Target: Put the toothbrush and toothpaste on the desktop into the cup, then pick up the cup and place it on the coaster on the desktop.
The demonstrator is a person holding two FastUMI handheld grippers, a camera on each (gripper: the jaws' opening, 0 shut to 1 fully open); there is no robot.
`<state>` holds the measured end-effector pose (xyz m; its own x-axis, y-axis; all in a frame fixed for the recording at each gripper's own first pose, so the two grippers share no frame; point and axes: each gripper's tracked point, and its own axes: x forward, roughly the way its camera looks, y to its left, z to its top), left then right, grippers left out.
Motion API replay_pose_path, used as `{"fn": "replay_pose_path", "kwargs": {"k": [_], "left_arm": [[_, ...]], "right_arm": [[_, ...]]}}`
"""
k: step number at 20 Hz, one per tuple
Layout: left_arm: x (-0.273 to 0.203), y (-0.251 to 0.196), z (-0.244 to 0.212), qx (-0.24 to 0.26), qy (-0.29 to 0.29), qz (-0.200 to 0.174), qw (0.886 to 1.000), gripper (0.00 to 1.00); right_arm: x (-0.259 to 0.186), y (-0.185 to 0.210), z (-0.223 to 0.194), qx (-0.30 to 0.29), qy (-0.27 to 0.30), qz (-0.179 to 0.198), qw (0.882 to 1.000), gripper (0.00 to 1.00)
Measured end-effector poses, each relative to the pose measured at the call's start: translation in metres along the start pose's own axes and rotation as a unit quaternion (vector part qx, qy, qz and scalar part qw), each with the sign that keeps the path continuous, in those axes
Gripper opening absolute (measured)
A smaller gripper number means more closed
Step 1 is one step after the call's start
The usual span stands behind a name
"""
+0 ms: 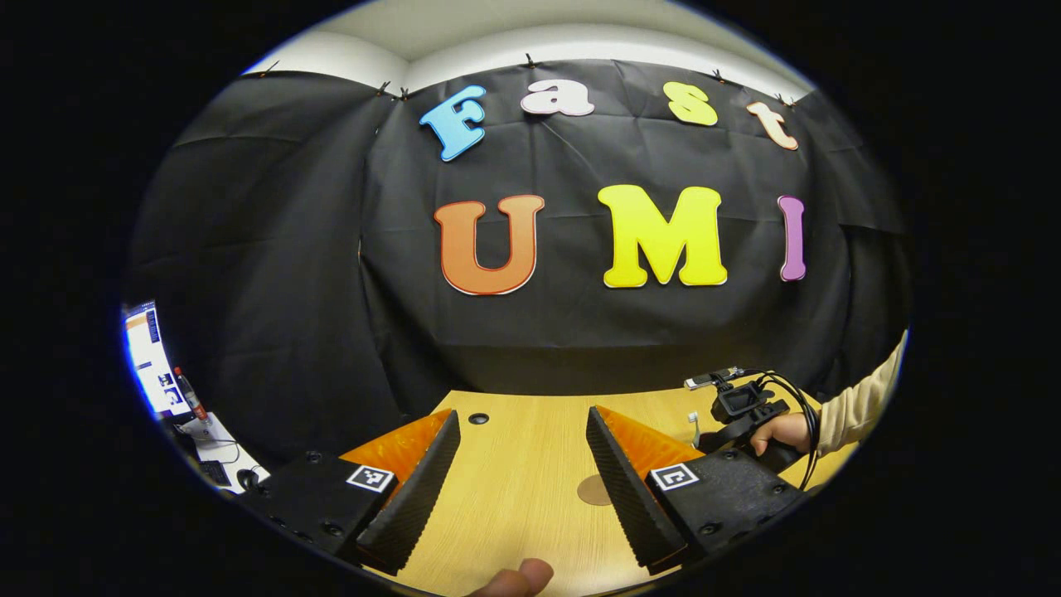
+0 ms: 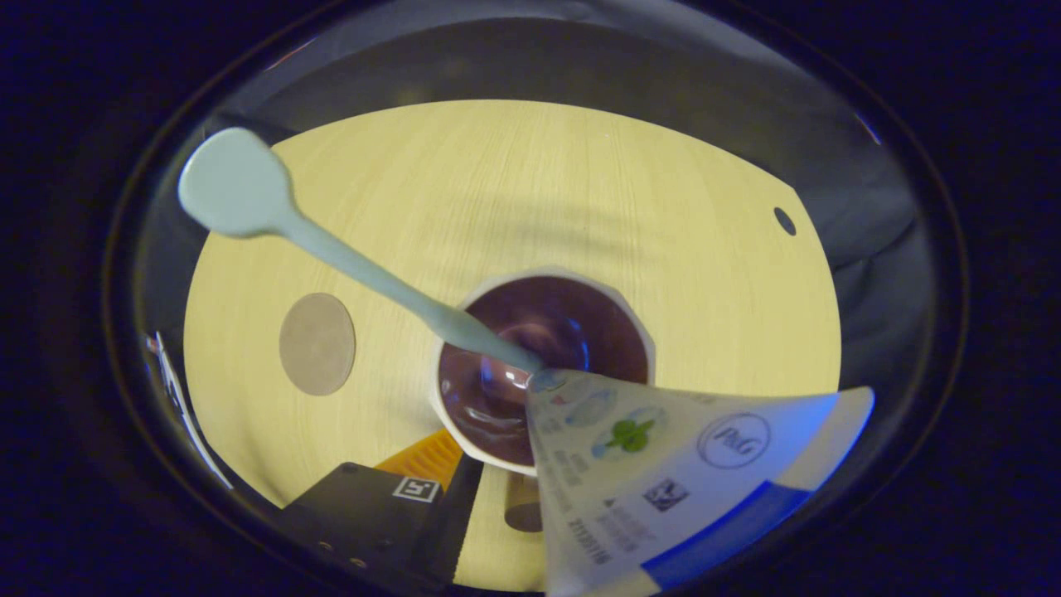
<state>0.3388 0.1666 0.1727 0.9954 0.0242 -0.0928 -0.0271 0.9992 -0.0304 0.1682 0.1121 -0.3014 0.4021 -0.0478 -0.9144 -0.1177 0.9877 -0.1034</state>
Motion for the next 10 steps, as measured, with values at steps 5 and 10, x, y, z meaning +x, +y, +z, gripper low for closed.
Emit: {"fn": "replay_pose_path", "kwargs": {"k": [5, 10], "left_arm": [[0.003, -0.001, -0.005, -0.014, 0.007, -0.013, 1.0, 0.96], [0.004, 0.0, -0.012, -0.015, 0.016, -0.017, 1.0, 0.96]], "right_arm": [[0.002, 0.005, -0.005, 0.03, 0.018, 0.0, 0.999, 0.3], [0.001, 0.009, -0.01, 0.032, 0.021, 0.022, 0.999, 0.28]]}}
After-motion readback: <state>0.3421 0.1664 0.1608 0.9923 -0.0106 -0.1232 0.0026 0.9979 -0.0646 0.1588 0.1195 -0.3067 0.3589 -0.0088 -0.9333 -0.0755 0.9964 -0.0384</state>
